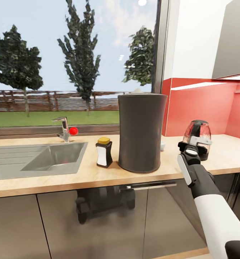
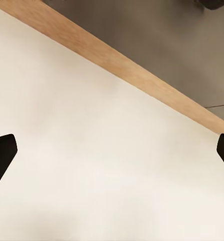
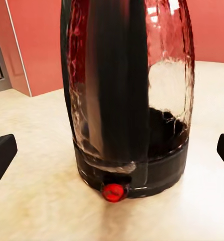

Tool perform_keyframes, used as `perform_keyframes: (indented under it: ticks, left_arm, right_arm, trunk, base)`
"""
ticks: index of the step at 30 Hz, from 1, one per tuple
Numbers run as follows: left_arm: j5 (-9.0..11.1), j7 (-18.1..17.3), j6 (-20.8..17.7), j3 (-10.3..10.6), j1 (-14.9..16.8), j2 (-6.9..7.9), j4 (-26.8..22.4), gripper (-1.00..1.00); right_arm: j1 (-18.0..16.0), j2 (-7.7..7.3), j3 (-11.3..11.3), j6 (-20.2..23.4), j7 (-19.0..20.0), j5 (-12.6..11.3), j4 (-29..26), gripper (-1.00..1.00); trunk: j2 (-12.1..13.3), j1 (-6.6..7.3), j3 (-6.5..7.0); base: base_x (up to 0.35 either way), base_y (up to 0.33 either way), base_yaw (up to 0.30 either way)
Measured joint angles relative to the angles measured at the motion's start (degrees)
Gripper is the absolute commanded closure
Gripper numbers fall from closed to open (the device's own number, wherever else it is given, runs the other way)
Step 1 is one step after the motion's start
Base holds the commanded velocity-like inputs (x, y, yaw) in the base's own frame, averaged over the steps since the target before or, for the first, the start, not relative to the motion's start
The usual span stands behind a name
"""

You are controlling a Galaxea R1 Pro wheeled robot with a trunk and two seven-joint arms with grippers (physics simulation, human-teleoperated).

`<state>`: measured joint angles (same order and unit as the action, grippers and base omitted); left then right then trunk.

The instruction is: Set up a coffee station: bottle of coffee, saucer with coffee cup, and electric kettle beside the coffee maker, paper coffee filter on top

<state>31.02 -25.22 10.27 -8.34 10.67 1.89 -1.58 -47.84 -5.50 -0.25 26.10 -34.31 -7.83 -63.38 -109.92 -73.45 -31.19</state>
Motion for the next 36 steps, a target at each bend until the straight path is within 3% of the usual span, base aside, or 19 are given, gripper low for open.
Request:
perform_keyframes:
  ticks: [36]
  left_arm:
    - [0.0, 0.0, -0.04, 0.0, 0.0, 0.04, 0.0, -1.0]
  right_arm:
    - [-0.02, 0.0, -0.02, -0.32, -0.17, 0.0, 1.01, -1.0]
  trunk:
    - [0.0, 0.0, 0.0]
  base:
    - [0.053, -0.024, 0.0]
